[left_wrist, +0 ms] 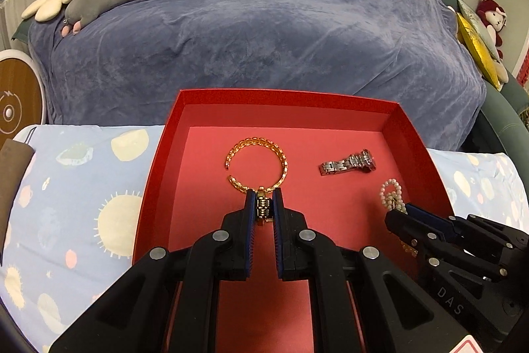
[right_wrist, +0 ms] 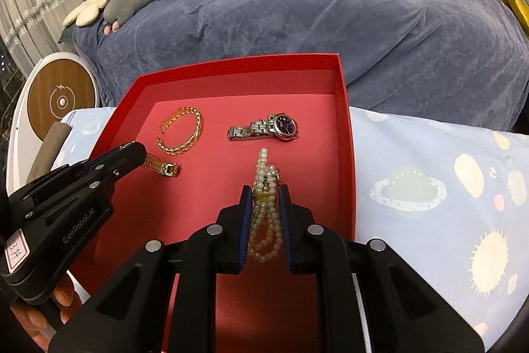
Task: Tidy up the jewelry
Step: 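Carry gold watch and pearls into the red box and open both tools, then withdraw both tools from the box back toward the remaining jewelry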
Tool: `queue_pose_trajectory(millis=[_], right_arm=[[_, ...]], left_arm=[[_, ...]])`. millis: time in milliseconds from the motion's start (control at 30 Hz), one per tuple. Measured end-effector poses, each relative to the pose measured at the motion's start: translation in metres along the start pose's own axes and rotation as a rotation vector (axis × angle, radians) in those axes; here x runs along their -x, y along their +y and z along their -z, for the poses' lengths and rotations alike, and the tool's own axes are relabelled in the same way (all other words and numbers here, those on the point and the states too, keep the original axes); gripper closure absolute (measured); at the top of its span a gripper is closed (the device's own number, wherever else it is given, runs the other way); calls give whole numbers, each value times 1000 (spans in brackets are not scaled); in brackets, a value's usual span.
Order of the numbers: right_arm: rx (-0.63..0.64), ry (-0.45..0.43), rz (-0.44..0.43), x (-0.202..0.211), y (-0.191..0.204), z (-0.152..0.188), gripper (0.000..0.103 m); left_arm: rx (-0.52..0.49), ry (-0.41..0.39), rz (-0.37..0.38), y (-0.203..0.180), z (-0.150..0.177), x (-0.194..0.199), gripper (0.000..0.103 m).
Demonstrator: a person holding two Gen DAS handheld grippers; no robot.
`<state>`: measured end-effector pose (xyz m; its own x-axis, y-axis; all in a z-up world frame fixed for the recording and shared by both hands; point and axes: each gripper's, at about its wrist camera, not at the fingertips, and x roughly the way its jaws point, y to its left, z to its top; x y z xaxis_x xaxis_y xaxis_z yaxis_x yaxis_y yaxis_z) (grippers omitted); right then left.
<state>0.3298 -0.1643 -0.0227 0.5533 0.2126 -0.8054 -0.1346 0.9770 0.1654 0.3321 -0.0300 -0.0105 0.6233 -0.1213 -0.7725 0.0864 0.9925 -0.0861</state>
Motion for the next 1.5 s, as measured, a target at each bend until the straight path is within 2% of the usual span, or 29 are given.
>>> queue_pose_trajectory(millis=[200,267,333,400,433,467,533,733,933,1267,1333,1500], right_arm=[[15,3,37,-4,2,-3,87],[21,4,38,-4,5,-4,87],[16,9,40,-5,4,-5,86],[24,10,36,-6,6,-7,84],[24,12,31,-6,6,-7,83],[23,10,27,-5,6,-7,79],[27,1,22,-1,7,-8,74],[23,-22,-11,25,7,-5,74],[18,-43,-58,71,6,18,74],[8,-61,-65,145,0,97,73],[12,-63,-56,154,0,112,73],[7,-41,-70,164,5,148,72]], left_arm=[[-10,17,-9,-8,-3,-7,95],[-25,10,-38,-14,-5,-7,95],[-24,12,-71,-16,-8,-7,90],[-8,15,-71,-14,-11,-6,81],[-2,9,-80,-12,-13,-4,66],[5,-4,-85,-11,-14,-1,55],[13,-30,-92,-6,-15,7,50],[44,-41,-90,13,-9,32,50],[59,-57,-90,30,17,73,50],[65,-50,-57,36,87,138,49],[69,-46,-47,34,101,146,45],[73,-29,-43,28,132,156,45]])
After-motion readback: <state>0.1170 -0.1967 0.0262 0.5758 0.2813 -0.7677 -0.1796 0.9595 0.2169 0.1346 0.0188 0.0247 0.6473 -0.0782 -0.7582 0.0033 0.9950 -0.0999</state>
